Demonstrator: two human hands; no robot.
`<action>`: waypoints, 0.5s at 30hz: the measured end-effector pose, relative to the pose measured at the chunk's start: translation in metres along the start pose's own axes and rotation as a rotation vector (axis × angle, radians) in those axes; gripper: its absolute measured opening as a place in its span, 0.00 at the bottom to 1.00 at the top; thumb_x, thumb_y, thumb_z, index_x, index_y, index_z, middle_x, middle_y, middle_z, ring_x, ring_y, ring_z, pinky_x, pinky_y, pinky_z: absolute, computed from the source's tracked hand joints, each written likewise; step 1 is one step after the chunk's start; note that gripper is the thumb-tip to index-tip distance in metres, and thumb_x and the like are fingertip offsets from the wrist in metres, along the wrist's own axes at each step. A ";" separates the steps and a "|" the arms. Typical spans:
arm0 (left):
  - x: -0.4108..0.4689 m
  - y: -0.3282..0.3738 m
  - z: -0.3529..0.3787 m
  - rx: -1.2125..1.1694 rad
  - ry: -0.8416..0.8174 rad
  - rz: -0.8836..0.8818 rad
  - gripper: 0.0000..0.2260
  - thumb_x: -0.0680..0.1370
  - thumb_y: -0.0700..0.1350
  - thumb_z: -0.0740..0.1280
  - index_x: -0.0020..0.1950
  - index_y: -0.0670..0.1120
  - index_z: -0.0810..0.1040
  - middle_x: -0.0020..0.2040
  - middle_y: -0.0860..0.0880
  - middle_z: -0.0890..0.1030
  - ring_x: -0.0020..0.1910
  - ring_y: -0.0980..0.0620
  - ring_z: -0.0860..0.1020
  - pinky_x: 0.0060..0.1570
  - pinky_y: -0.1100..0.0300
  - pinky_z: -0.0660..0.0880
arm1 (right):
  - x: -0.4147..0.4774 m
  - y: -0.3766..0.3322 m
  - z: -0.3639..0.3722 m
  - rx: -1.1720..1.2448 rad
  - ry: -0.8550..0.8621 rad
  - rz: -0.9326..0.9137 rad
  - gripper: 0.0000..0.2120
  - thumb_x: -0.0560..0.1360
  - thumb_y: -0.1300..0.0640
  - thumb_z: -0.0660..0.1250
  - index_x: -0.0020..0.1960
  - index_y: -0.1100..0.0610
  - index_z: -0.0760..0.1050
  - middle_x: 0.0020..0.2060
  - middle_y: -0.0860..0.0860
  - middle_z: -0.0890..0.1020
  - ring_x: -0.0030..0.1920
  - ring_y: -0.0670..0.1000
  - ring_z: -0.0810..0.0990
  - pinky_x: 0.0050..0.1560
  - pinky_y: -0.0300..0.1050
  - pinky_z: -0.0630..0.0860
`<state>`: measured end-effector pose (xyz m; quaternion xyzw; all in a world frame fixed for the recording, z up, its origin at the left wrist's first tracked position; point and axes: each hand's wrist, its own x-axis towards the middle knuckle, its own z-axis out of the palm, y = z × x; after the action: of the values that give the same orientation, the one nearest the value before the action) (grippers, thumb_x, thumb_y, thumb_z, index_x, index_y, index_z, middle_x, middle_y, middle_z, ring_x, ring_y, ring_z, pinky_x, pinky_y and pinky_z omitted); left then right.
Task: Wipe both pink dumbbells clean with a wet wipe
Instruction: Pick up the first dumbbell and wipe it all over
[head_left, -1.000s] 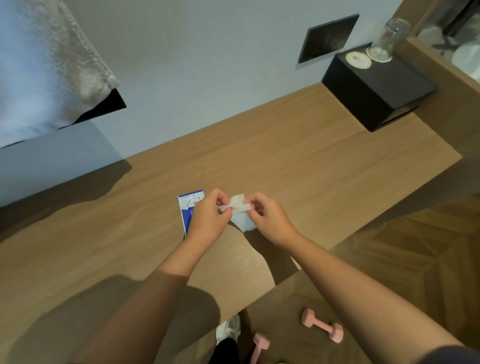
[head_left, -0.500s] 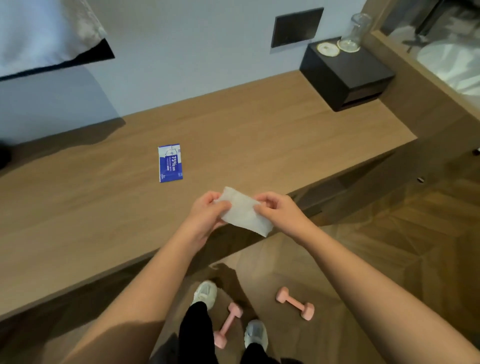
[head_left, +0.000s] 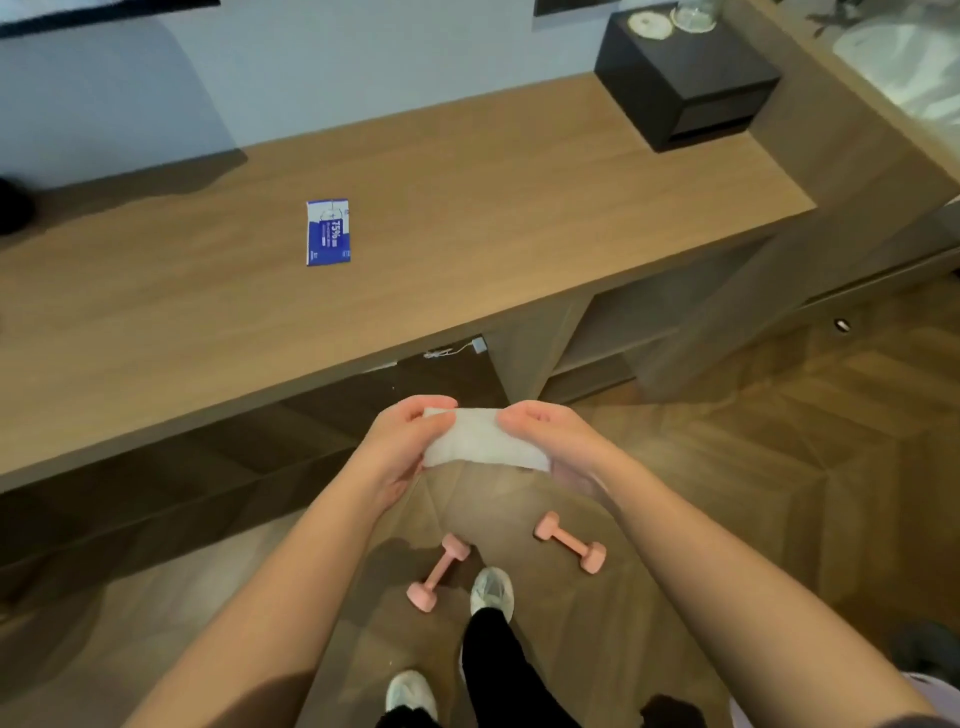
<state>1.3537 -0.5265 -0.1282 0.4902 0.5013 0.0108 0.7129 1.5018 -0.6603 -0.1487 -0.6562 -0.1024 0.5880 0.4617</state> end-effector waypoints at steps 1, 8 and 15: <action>0.000 -0.009 -0.002 -0.009 0.014 -0.003 0.08 0.79 0.42 0.68 0.56 0.50 0.80 0.57 0.46 0.79 0.55 0.48 0.80 0.43 0.58 0.79 | -0.002 0.009 0.001 0.060 -0.051 0.036 0.10 0.74 0.50 0.72 0.51 0.55 0.81 0.46 0.52 0.82 0.44 0.47 0.81 0.37 0.38 0.77; 0.006 -0.087 -0.015 -0.062 0.058 -0.072 0.22 0.76 0.40 0.71 0.69 0.50 0.73 0.61 0.46 0.77 0.52 0.48 0.83 0.47 0.55 0.81 | 0.001 0.089 0.019 0.344 -0.013 0.169 0.06 0.75 0.67 0.70 0.50 0.60 0.77 0.48 0.56 0.83 0.47 0.52 0.84 0.44 0.44 0.82; 0.028 -0.168 -0.021 -0.010 0.123 -0.062 0.23 0.76 0.42 0.72 0.69 0.48 0.72 0.59 0.48 0.77 0.55 0.49 0.79 0.56 0.52 0.79 | 0.025 0.163 0.022 0.723 0.077 0.442 0.24 0.64 0.66 0.75 0.59 0.64 0.77 0.50 0.61 0.85 0.47 0.58 0.86 0.38 0.48 0.83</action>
<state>1.2723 -0.5847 -0.2680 0.4693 0.5590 0.0212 0.6832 1.4233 -0.7229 -0.2819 -0.4796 0.2706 0.6461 0.5284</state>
